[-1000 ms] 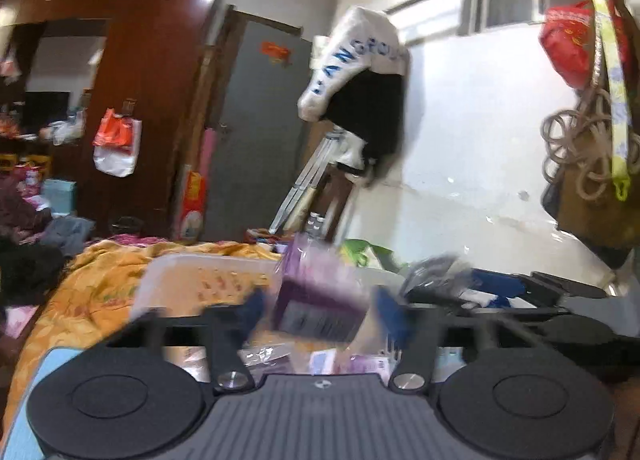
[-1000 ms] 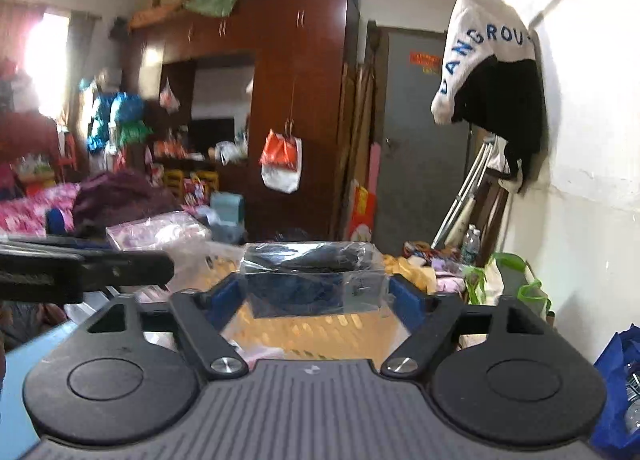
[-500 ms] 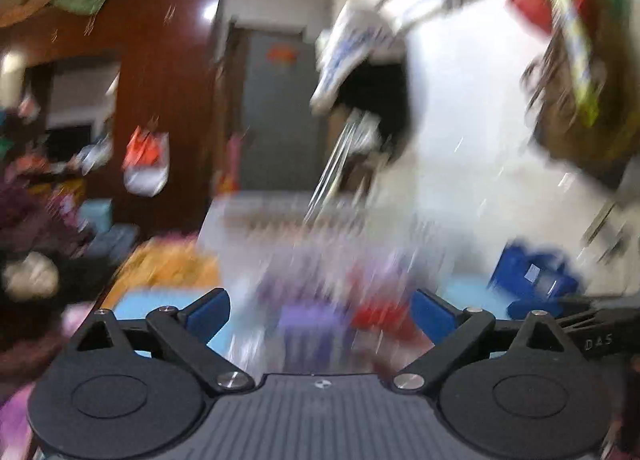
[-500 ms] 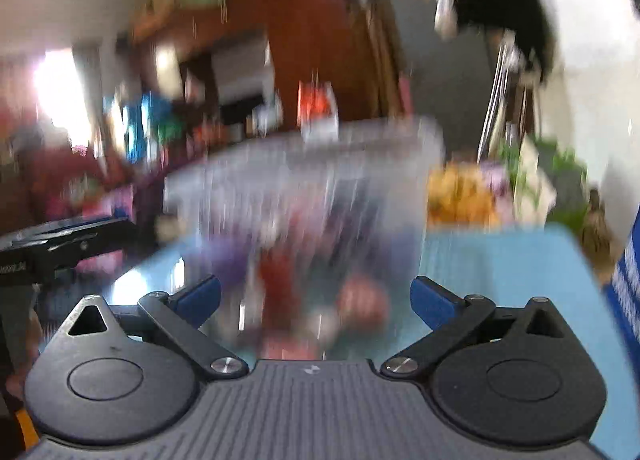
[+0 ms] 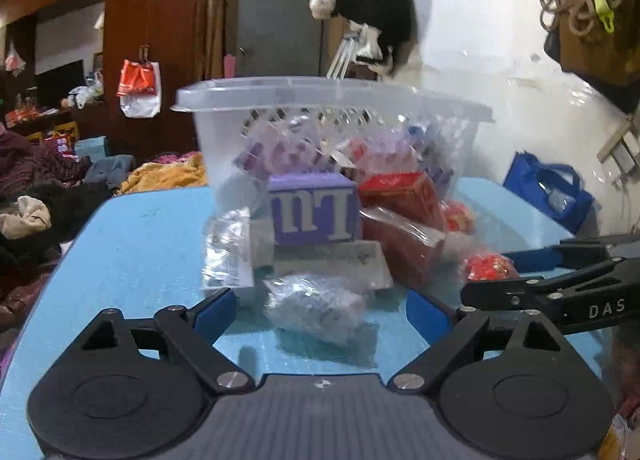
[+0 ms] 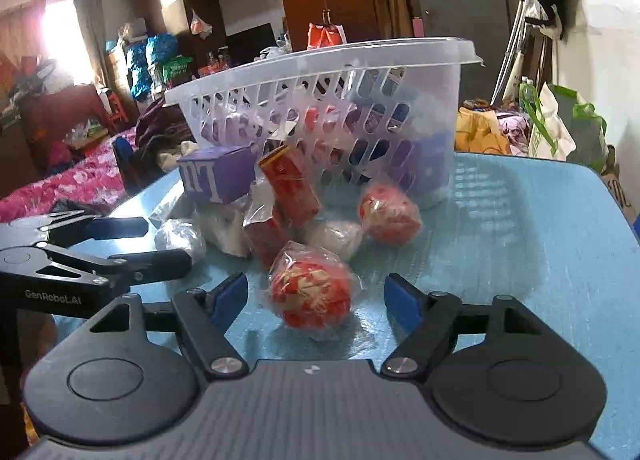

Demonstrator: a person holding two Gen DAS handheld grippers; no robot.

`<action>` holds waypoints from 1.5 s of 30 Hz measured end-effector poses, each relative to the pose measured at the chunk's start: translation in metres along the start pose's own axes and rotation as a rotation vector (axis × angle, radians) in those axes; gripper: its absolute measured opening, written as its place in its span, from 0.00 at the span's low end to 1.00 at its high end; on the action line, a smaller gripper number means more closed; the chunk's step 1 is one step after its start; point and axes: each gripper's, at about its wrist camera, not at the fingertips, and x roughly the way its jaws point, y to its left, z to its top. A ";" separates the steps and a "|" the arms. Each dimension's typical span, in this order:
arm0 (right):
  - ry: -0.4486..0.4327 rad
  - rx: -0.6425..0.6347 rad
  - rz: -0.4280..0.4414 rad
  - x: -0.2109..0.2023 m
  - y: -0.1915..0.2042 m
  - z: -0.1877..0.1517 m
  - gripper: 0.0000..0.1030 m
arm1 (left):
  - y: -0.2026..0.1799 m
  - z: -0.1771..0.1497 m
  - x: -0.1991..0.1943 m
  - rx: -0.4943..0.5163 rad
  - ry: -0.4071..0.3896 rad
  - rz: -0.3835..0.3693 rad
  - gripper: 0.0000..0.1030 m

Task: Organize objects
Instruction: 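Grasp a red wrapped ball with the right tool while the left tool grasps a clear bag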

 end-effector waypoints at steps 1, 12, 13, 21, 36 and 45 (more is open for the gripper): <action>0.000 -0.009 0.002 0.000 0.001 0.001 0.76 | -0.003 0.000 0.002 0.020 0.005 -0.001 0.92; -0.085 -0.053 -0.013 -0.008 0.008 -0.002 0.48 | -0.008 -0.010 -0.004 0.021 -0.040 0.028 0.59; -0.095 -0.053 -0.010 -0.009 0.008 -0.002 0.47 | -0.008 -0.011 -0.005 0.022 -0.057 0.022 0.59; -0.172 -0.093 -0.012 -0.016 0.013 -0.005 0.47 | -0.018 -0.014 -0.010 0.108 -0.084 0.000 0.59; -0.230 -0.107 -0.015 -0.021 0.014 -0.009 0.46 | -0.017 -0.021 -0.025 0.104 -0.214 0.027 0.59; -0.261 -0.121 -0.018 -0.024 0.017 -0.010 0.46 | -0.015 -0.023 -0.030 0.105 -0.260 0.028 0.59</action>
